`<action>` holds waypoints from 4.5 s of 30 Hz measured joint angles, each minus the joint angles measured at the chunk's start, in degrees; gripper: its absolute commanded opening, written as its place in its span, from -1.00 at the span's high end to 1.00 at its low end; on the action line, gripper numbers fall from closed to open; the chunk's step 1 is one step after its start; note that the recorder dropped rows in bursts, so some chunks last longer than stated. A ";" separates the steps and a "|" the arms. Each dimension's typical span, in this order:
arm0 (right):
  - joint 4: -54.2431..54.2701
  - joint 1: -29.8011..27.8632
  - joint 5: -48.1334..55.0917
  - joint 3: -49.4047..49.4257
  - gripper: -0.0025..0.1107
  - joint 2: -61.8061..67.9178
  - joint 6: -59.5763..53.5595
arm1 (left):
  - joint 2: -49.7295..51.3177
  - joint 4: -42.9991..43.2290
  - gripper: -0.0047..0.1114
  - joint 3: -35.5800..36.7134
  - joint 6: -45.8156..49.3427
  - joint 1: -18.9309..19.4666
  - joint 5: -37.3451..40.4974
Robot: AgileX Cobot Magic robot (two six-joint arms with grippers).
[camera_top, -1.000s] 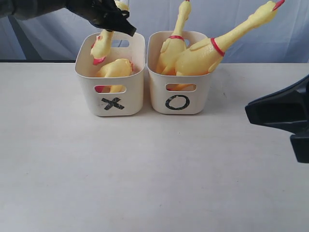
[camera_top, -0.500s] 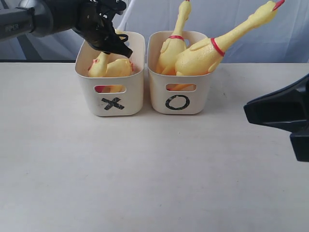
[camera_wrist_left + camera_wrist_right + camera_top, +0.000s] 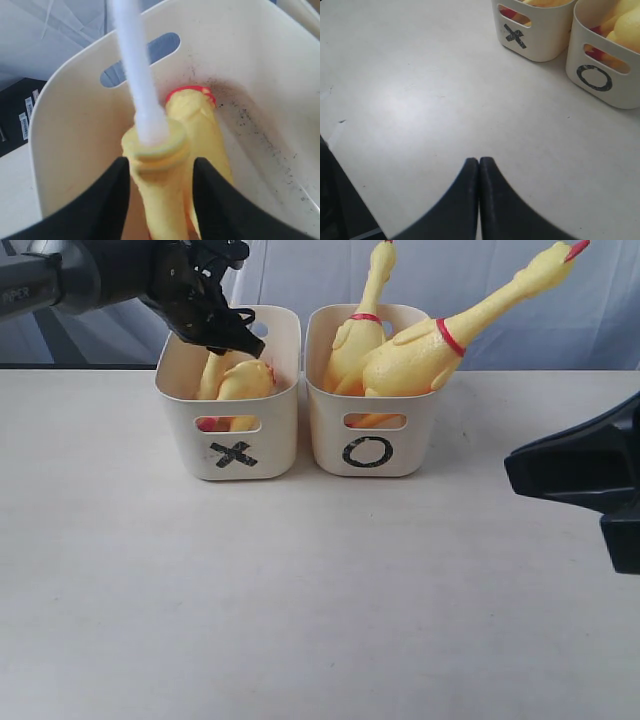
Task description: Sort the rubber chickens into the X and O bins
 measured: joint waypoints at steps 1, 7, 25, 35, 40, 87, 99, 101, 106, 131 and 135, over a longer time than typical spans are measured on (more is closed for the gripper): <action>0.00 0.00 0.00 0.00 0.96 0.00 0.00 | 0.00 0.00 0.22 0.00 0.00 0.00 0.00; 0.00 0.00 0.00 0.00 0.96 0.00 0.00 | 0.00 0.22 0.06 -1.51 0.00 0.00 2.27; 0.04 0.00 -0.23 0.00 0.96 0.00 0.00 | -10.47 -1.88 0.84 -6.84 -2.59 0.00 19.87; 0.04 0.00 -0.23 0.00 0.96 0.00 0.00 | -16.44 -2.44 0.84 -3.12 -10.34 0.00 31.16; 0.04 0.00 -0.23 0.00 0.96 0.00 0.00 | -20.90 -2.44 0.84 4.54 -12.85 0.00 31.43; 3.64 -10.50 -0.31 0.00 0.96 -15.39 0.00 | -67.10 -0.51 0.84 26.73 -14.01 -3.91 33.63; 4.36 -15.56 -0.31 0.00 0.96 -27.23 0.00 | -90.99 1.23 0.84 26.73 -14.01 8.72 32.95; 4.46 -15.56 -0.31 0.00 0.96 -29.69 -0.08 | -95.69 3.22 0.84 26.73 -14.01 12.27 32.95; 4.84 -15.81 -0.21 0.00 0.96 -37.42 -0.08 | -104.84 6.19 0.84 26.75 -14.01 15.68 32.95; 5.06 -21.83 -0.21 0.00 0.96 -47.11 0.02 | -121.08 9.41 0.84 39.98 -14.01 15.68 32.92; 5.06 -21.83 -0.21 0.00 0.96 -47.11 0.02 | -121.08 9.56 0.84 43.89 -14.01 15.68 32.92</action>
